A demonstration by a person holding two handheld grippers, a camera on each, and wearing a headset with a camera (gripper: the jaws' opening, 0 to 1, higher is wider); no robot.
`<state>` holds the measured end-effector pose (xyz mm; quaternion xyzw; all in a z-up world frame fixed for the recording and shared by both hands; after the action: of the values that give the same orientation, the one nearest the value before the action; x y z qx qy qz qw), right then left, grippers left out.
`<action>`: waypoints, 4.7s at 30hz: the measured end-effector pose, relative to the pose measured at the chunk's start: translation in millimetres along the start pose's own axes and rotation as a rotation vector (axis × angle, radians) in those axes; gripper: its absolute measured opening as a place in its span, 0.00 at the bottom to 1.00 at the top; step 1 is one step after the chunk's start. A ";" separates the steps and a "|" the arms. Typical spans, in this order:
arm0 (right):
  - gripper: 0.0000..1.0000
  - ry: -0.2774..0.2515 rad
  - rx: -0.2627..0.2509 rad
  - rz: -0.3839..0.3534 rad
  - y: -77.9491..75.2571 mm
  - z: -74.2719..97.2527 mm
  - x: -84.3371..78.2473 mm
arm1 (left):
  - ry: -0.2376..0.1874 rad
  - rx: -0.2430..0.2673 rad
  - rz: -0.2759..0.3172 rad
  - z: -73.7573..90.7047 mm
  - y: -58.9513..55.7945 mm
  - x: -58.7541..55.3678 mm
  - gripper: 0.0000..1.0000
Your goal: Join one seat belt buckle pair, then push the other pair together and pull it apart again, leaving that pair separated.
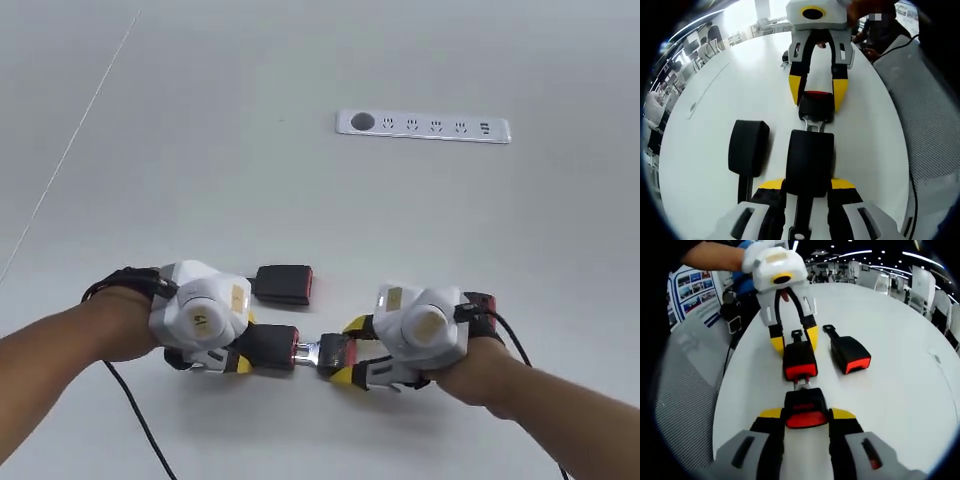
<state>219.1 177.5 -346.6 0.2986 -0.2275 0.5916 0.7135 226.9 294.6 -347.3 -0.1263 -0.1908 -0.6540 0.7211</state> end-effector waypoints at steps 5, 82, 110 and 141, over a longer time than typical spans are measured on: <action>0.33 0.020 0.003 0.021 -1.9 2.9 -2.9 | -0.002 0.003 -0.002 -0.2 -0.3 -1.2 0.32; 0.32 -0.061 -0.012 0.097 -1.0 -7.6 9.9 | -0.189 -0.038 -0.015 5.0 0.0 -10.3 0.31; 0.37 -0.044 -0.053 0.127 0.2 -5.8 14.4 | -0.114 -0.022 0.035 2.2 -0.4 -3.5 0.34; 0.84 -0.128 -0.322 -0.020 -39.9 127.7 -19.6 | -0.326 0.239 0.198 56.9 44.2 62.1 0.89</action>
<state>258.1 70.0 -274.4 0.2201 -0.3613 0.5200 0.7420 268.9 268.6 -266.0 -0.1622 -0.3678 -0.5237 0.7511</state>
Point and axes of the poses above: the centre of the closed fingertips' face, and the gripper's own axes: z roughly backward along the fingers, y roughly to its left, x roughly out of its top, the point moved 3 cm from there along z, roughly backward along the fingers, and after that the axes turned 4 degrees about x, right-handed, at the moved point
